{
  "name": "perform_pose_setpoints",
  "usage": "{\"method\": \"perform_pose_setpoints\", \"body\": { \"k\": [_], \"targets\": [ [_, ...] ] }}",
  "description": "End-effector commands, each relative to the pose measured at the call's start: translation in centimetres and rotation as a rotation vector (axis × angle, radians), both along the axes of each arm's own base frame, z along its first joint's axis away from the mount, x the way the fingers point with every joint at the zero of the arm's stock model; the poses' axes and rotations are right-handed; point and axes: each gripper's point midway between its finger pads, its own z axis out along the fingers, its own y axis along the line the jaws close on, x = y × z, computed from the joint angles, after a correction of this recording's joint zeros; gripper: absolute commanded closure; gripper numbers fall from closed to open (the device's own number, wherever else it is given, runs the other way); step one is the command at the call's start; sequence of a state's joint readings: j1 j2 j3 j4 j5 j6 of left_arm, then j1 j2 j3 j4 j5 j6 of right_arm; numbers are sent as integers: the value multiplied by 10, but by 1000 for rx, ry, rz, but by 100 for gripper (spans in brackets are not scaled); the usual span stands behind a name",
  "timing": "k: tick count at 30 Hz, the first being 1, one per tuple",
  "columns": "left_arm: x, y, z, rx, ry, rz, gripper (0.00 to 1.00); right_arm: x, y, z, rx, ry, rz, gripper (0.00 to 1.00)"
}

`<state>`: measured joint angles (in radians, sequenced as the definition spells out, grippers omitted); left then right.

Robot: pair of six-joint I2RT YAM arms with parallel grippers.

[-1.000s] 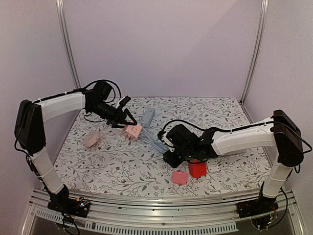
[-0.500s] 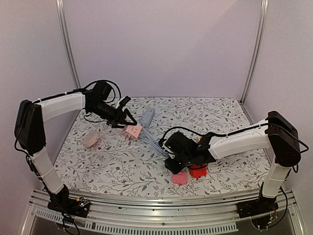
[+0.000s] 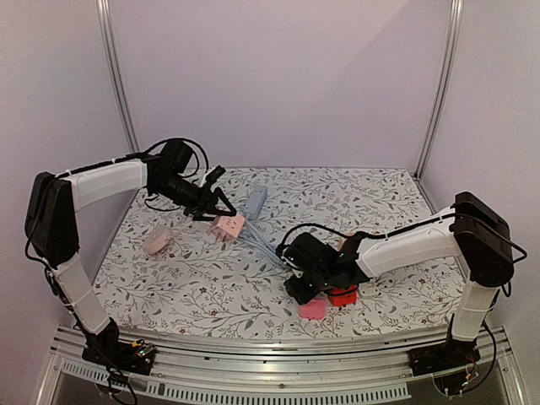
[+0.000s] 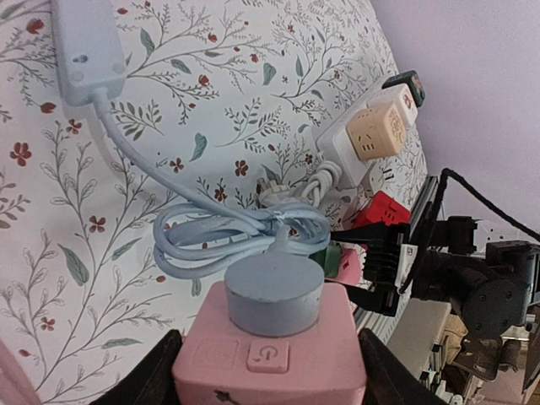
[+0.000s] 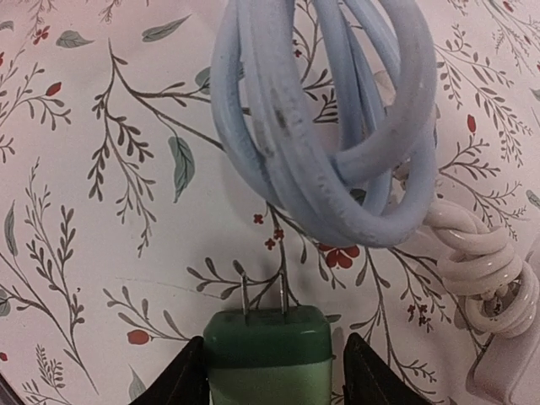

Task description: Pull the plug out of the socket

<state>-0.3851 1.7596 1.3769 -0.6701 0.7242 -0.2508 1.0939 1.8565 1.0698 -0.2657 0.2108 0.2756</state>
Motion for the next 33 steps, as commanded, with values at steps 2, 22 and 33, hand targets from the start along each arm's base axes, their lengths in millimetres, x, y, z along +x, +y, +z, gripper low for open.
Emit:
{"method": "perform_pose_setpoints", "body": {
  "k": [2,22,33],
  "targets": [
    [8,-1,32,-70,-97,-1,80,0,-6,0,-19,-25,-17,40],
    [-43,-48,43,-140,-108,-246,79,22,9,116,286,-230,63,19],
    [-78,-74,40,-172,-72,-388,79,31,27,122,289,-295,141,29]
  ]
}}
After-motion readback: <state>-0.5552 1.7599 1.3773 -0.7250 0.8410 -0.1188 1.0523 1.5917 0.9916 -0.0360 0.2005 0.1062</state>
